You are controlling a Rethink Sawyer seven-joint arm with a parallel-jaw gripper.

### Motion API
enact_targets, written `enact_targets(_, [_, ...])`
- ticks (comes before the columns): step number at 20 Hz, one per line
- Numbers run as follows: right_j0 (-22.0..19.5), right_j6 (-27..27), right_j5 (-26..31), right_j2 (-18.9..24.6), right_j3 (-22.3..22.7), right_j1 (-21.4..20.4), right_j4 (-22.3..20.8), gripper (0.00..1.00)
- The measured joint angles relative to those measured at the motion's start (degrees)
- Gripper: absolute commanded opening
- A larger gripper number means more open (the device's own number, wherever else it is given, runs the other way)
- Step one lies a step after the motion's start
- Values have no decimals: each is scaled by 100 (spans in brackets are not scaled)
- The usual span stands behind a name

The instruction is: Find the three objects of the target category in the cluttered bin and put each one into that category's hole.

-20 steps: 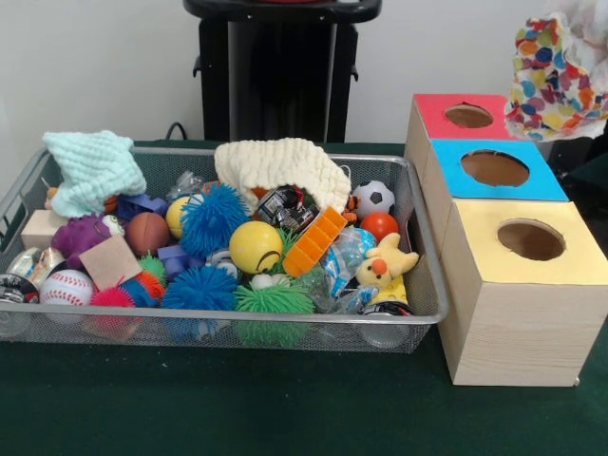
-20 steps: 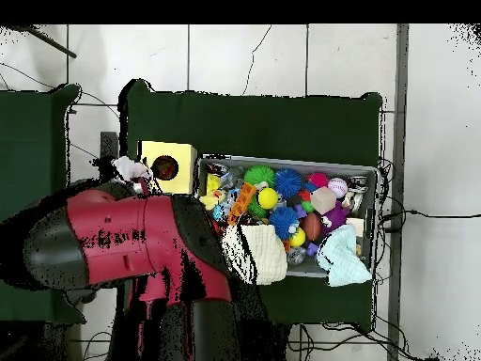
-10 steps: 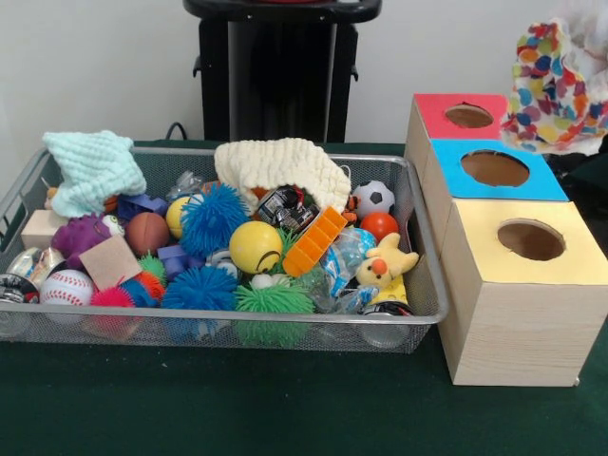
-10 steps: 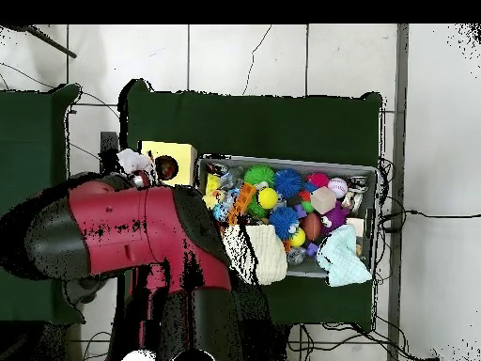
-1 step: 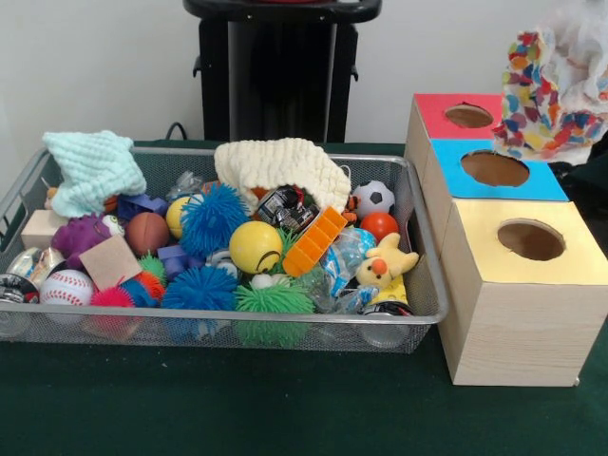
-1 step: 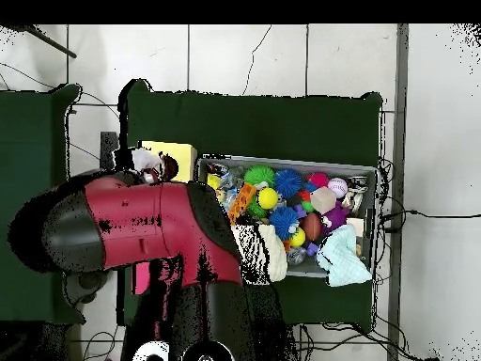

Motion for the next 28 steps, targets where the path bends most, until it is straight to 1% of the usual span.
enact_targets(7, [-171,0,-284,0,0,154,0,0])
enact_targets(14, [-254,0,-343,0,-23,252,0,0])
enact_targets(21, [-241,0,-343,0,-278,320,-1,0])
enact_targets(28, [-109,0,-198,0,-637,348,-4,0])
